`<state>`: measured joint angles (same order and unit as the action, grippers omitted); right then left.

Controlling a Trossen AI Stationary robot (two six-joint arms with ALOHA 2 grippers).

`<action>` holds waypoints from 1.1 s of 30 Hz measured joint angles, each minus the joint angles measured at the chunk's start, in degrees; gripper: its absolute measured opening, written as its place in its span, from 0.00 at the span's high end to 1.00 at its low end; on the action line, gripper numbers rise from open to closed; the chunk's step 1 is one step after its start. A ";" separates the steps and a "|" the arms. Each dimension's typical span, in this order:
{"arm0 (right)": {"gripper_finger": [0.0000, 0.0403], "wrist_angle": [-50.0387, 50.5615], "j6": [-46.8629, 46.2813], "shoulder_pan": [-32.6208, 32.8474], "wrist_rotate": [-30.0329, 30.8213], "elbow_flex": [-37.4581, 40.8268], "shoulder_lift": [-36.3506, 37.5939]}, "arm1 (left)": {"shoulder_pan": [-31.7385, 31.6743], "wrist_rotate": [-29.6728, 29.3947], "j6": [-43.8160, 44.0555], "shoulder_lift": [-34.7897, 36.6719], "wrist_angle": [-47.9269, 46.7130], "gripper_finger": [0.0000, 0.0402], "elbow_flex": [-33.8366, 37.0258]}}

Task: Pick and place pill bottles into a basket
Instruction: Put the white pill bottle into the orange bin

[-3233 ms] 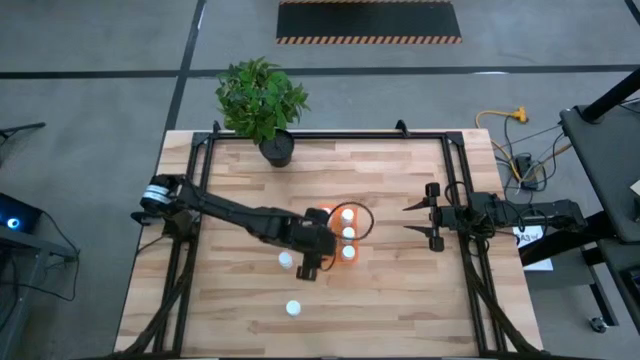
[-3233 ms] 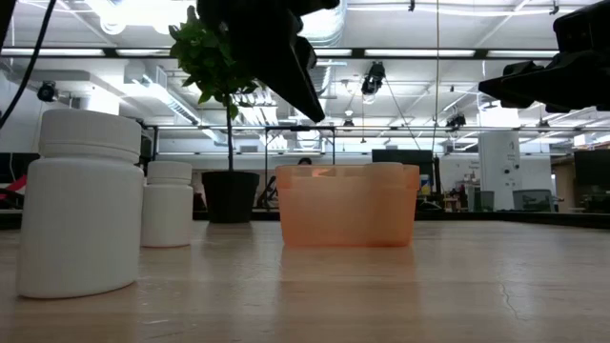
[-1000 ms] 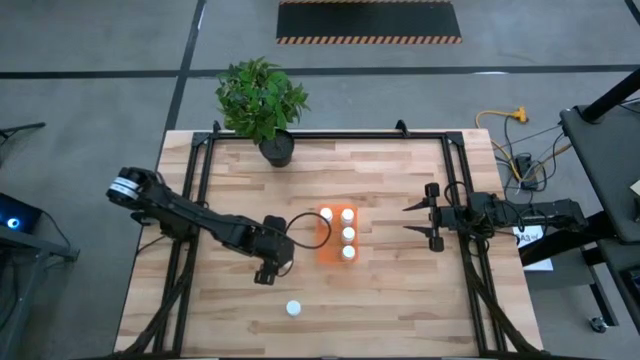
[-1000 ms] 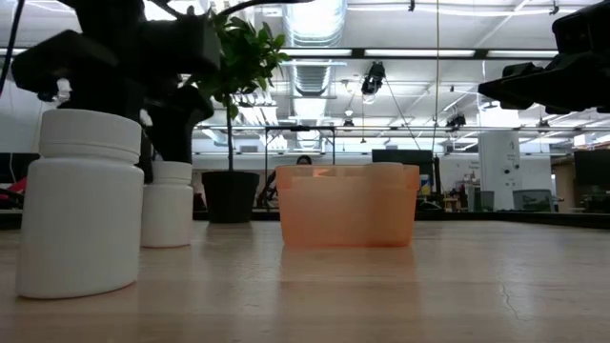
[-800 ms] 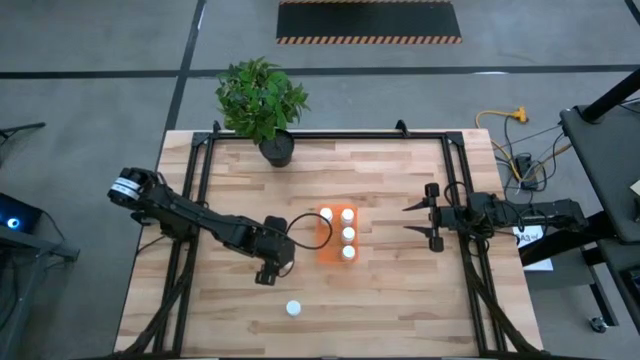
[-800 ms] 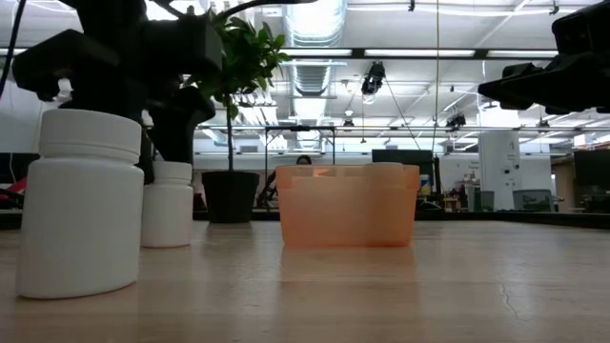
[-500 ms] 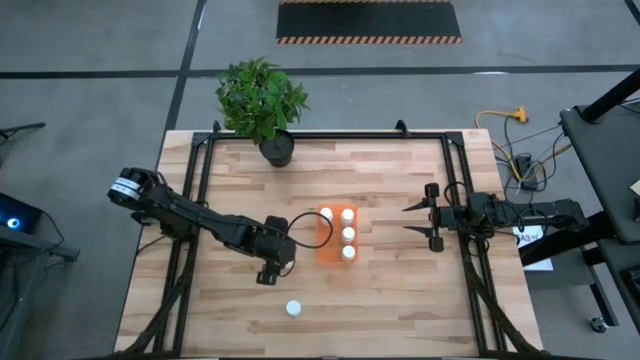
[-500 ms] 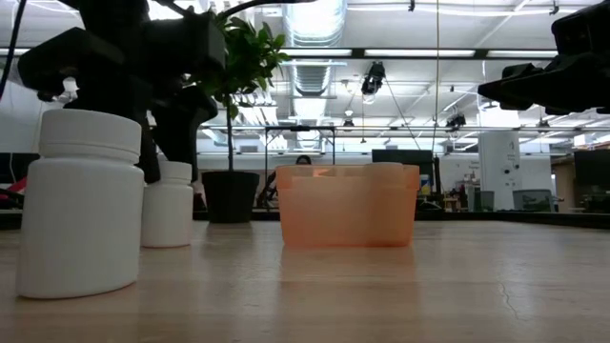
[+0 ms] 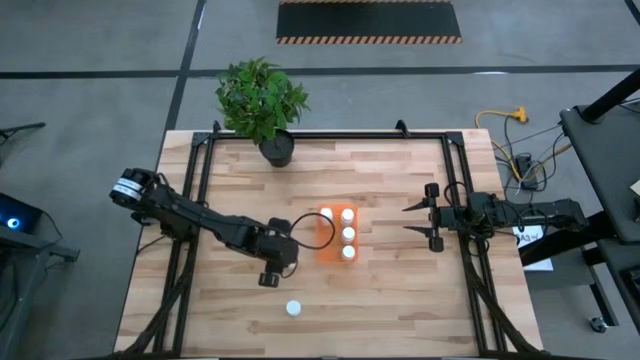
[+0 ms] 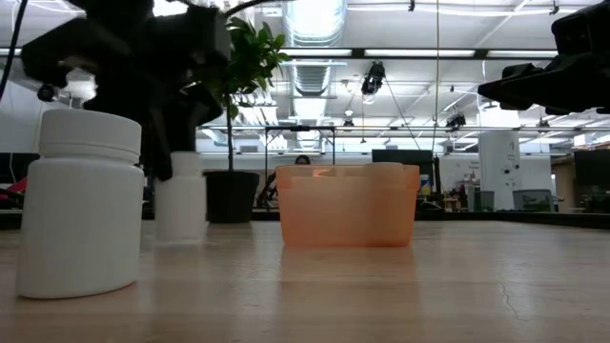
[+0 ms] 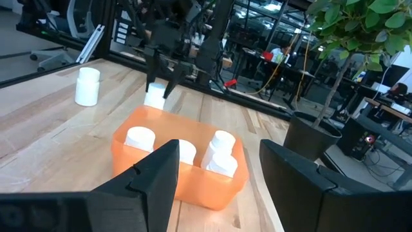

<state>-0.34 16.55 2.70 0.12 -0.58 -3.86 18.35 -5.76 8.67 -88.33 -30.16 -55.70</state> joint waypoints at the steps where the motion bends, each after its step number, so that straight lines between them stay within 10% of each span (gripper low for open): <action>1: 0.49 0.00 0.00 0.00 0.00 0.00 0.00 | 0.00 -0.01 -0.03 0.07 0.19 0.65 -0.57; 33: 0.49 0.03 0.00 0.02 -0.09 0.02 0.08 | -9.36 -2.08 -13.38 -5.28 -0.72 0.65 -16.88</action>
<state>-0.31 16.55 2.72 0.03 -0.56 -3.78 8.99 -7.84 -4.71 -93.61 -30.89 -72.58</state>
